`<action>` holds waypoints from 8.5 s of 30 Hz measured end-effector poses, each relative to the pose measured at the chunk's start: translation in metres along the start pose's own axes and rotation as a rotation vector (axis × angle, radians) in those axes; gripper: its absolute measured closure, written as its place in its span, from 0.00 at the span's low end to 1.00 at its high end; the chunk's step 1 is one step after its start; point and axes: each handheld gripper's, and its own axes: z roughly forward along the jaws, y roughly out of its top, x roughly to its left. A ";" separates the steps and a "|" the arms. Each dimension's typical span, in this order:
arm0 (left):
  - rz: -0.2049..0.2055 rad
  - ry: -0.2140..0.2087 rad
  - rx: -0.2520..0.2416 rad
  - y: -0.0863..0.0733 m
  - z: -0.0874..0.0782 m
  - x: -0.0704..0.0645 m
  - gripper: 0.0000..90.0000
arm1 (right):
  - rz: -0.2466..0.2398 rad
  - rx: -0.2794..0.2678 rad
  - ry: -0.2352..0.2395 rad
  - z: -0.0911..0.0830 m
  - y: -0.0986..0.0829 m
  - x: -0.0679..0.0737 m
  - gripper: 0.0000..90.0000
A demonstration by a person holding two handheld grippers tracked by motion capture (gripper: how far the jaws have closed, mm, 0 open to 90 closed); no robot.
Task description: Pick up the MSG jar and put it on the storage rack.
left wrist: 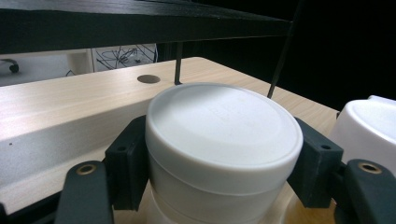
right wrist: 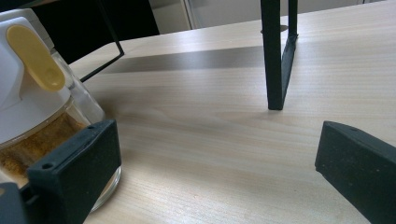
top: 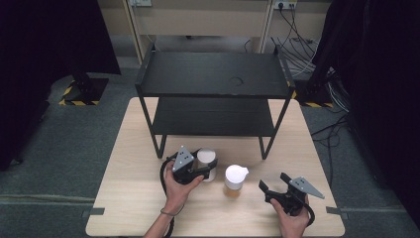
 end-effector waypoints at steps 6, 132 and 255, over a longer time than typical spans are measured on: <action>0.015 0.005 0.000 0.008 -0.005 -0.004 0.36 | 0.006 0.001 -0.003 0.000 0.000 0.000 0.01; 0.058 0.171 -0.185 0.250 -0.095 -0.007 0.37 | 0.031 0.012 -0.014 0.001 0.002 0.000 0.01; 0.062 0.290 -0.253 0.289 -0.068 0.028 0.00 | 0.016 0.029 0.002 0.003 0.005 -0.001 0.01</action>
